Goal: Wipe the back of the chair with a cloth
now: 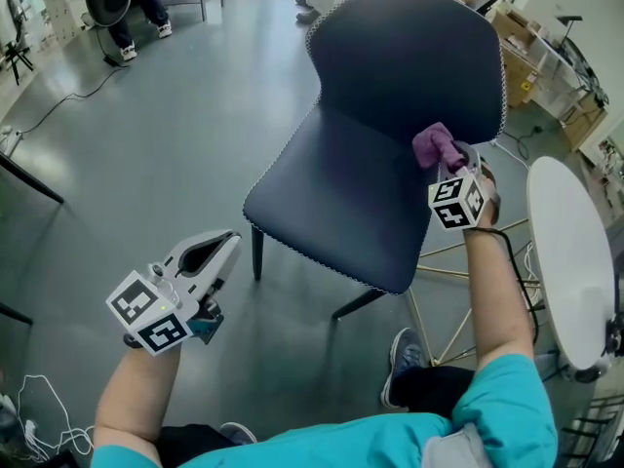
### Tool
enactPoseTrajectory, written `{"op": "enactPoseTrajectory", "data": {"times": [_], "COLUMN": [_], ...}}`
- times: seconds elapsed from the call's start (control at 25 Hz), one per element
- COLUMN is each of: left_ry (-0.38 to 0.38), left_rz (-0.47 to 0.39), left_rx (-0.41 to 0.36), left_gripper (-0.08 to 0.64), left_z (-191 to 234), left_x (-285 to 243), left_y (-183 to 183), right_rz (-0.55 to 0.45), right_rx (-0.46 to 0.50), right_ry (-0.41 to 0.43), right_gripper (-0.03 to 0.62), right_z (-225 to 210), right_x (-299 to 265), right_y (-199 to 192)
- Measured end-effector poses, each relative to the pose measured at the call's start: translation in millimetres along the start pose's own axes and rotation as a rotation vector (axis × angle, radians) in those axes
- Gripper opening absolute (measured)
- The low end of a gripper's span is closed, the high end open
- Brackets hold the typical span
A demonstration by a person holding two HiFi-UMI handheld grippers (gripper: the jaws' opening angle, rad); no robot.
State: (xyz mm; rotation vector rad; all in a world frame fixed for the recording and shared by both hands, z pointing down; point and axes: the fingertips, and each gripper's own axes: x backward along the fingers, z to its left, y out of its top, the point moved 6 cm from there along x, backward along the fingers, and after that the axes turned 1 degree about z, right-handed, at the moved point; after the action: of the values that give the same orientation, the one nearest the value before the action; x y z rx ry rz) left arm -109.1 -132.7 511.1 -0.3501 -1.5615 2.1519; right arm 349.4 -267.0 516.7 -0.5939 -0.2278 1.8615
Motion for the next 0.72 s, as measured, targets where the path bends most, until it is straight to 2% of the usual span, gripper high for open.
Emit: {"op": "enactPoseTrajectory", "data": {"times": [0.16, 0.32, 0.48, 0.72], "left_ry": [0.019, 0.051, 0.103, 0.158], "left_rz": [-0.028, -0.044, -0.061, -0.012], "left_rx": [-0.014, -0.037, -0.02, -0.005], "left_gripper": [0.003, 0.003, 0.003, 0.003], "left_z": [-5, -8, -17, -46], "left_x": [-19, -34, -57, -67], "left_y": [20, 60, 110, 182], "right_rz": [-0.117, -0.185, -0.23, -0.238], "right_rx": [-0.149, -0.335, -0.418, -0.604], "right_ry": [0.026, 0.078, 0.173, 0.289], "right_gripper": [0.058, 0.058, 0.058, 0.058], "right_z": [-14, -19, -28, -73], "right_x": [17, 34, 50, 90], "right_y": [35, 66, 101, 149]}}
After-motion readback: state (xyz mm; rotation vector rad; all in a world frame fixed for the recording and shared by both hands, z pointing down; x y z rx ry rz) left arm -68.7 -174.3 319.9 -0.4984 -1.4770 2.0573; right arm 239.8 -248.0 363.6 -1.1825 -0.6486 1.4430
